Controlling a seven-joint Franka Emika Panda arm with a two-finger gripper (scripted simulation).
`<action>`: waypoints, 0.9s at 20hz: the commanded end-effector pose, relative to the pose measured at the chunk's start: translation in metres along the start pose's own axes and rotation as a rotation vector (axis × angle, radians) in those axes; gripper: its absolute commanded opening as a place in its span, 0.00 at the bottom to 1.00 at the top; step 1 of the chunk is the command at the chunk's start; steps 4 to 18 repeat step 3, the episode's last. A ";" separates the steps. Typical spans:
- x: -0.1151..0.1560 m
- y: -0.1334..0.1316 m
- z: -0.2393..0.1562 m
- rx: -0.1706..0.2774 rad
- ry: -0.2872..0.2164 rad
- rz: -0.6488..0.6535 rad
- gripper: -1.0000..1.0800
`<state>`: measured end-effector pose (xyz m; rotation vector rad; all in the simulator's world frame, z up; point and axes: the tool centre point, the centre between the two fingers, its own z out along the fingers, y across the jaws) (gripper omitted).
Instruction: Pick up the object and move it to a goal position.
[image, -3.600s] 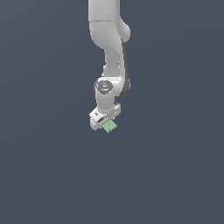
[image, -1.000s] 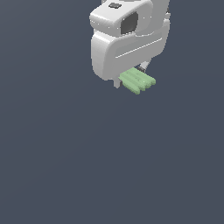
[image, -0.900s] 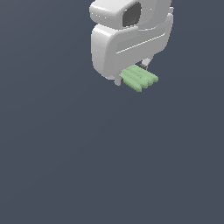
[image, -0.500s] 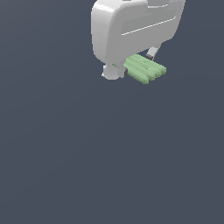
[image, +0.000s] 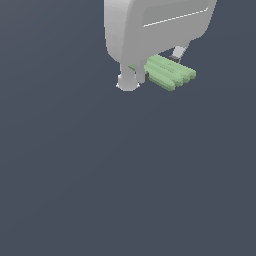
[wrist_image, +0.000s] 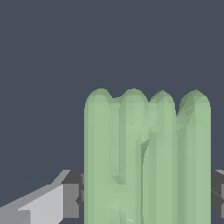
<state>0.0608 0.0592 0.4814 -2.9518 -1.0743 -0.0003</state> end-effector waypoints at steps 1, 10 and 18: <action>0.001 0.000 -0.002 0.000 0.000 0.000 0.00; 0.001 0.000 -0.002 0.000 0.000 0.000 0.00; 0.001 0.000 -0.002 0.000 0.000 0.000 0.00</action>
